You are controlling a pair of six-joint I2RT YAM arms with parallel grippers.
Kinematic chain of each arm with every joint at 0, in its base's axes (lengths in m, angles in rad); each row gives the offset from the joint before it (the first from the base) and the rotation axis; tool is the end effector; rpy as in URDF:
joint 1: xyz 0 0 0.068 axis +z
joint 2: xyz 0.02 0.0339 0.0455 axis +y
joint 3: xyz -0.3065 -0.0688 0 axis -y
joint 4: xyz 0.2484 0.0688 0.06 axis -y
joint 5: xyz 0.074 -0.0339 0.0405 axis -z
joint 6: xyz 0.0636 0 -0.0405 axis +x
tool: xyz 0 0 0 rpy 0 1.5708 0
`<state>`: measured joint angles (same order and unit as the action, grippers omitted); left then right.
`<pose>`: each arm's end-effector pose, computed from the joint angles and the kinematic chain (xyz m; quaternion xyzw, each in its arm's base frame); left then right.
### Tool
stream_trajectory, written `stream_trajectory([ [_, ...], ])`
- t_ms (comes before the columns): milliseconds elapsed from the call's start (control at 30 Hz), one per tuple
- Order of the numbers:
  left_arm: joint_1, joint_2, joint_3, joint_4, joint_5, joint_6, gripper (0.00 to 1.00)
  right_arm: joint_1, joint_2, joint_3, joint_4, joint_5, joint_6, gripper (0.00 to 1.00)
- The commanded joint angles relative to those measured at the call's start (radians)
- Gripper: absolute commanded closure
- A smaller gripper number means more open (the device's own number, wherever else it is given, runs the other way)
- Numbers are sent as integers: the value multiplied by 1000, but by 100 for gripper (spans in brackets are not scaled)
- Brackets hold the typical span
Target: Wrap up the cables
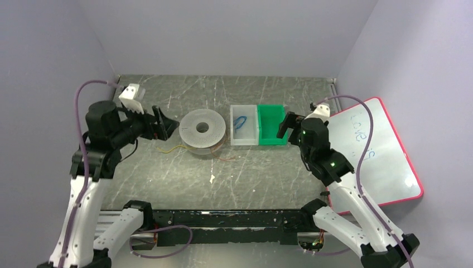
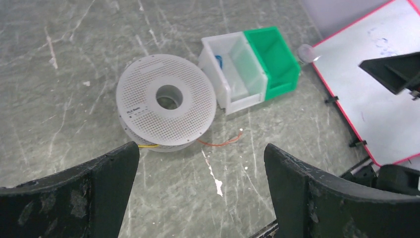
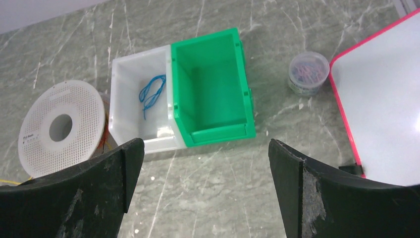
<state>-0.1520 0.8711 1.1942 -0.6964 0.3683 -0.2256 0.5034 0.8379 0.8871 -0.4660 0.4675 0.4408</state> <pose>0.1579 -0.0474 0.4351 0.0733 0.8153 -0.2526 0.5158 0.1712 0.0616 0.3605 0.1008 0.8189 0.0684 0.5609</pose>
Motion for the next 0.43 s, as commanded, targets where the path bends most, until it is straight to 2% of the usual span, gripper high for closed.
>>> stream_trajectory([
  [0,-4,-125,-86,96,124,-28,0,-4,-101,-62,-1,-50,15,0],
  [167,-4,-212,-106,99,193,-86,0,-4,-187,-79,-31,-86,35,0],
  [267,-4,-240,-81,80,202,-104,0,-4,-249,-71,-53,-170,-23,0],
  [400,-4,-284,-72,58,183,-111,0,-5,-309,-49,-95,-106,27,0],
])
